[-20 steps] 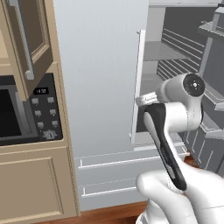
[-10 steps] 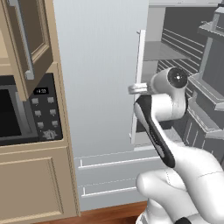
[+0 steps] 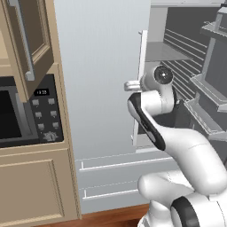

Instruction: There is a bowl on the dining counter. Grab a lemon wedge from the fridge and place it in the bowl. Then get the liquor bottle and glass cup from the cabinet and place them next to the bowl.

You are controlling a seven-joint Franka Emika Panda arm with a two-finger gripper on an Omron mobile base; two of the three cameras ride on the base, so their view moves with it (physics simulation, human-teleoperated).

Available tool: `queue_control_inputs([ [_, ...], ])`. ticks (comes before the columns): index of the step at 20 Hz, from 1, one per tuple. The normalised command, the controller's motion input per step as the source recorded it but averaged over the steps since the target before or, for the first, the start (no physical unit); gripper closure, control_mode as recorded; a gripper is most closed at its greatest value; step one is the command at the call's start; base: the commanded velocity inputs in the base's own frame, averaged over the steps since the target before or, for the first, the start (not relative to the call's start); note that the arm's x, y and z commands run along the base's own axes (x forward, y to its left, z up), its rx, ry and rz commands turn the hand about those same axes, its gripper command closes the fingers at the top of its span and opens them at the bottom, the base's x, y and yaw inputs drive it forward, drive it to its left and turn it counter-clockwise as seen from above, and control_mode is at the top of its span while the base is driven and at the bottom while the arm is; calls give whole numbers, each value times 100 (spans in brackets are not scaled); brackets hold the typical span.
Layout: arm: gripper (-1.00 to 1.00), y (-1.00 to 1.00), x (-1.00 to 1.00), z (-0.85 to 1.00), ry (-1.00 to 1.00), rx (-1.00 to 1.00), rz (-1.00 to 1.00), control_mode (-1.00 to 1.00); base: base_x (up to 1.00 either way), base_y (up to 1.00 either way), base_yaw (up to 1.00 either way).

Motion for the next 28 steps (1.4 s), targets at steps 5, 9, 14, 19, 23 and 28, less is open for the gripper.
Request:
queue_control_inputs([
  [5, -100, 0, 60, -16, 2, 1, 0, -100, 0, 0, 0],
  [9, -100, 0, 56, -19, 0, 0, 0, -100, 0, 0, 0],
  [14, -100, 0, 51, -21, 0, 0, 0, -100, 0, 0, 0],
  [19, 100, 0, 38, -18, 0, 0, 0, -100, 0, 0, 0],
  [23, 100, 2, 3, -1, 0, 0, 0, -100, 0, 0, 0],
  [28, 100, 24, -37, 0, 1, 0, 0, -100, 0, 0, 0],
])
